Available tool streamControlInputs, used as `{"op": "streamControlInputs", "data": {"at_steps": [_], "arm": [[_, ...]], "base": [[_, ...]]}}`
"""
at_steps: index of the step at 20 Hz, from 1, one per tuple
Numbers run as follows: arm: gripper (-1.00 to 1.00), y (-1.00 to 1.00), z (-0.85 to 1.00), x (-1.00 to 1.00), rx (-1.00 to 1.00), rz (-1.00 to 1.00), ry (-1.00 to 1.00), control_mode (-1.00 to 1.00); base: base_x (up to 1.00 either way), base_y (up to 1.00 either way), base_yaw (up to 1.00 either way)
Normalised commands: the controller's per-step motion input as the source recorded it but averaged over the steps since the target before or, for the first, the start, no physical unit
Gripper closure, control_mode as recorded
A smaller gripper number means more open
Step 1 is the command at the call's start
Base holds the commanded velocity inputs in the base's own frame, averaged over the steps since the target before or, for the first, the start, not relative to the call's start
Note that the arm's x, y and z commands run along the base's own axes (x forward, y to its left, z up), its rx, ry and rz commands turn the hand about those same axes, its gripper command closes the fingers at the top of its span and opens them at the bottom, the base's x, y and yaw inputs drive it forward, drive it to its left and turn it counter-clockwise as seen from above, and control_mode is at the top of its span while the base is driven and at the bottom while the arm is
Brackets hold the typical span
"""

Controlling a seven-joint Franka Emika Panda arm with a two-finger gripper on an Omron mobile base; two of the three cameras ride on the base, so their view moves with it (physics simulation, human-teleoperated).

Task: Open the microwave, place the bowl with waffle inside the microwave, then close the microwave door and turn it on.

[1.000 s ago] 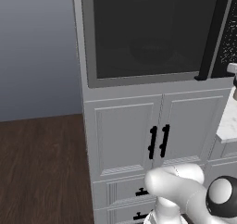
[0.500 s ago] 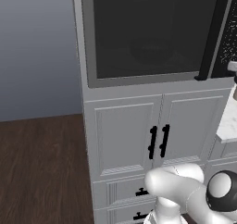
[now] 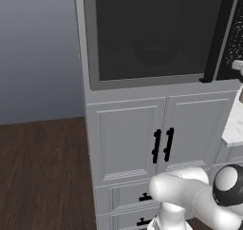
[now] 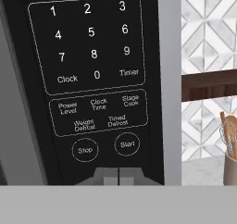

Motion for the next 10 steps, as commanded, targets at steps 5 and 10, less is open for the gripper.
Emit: {"op": "streamControlInputs", "data": {"at_steps": [5, 10], "arm": [[1.00, -0.06, 0.00, 0.11, 0.00, 0.00, 0.00, -1.00], [1.00, -0.05, 0.00, 0.19, 0.00, 0.00, 0.00, -1.00]], "base": [[0.00, 0.00, 0.00], [0.00, 0.00, 0.00]]}}
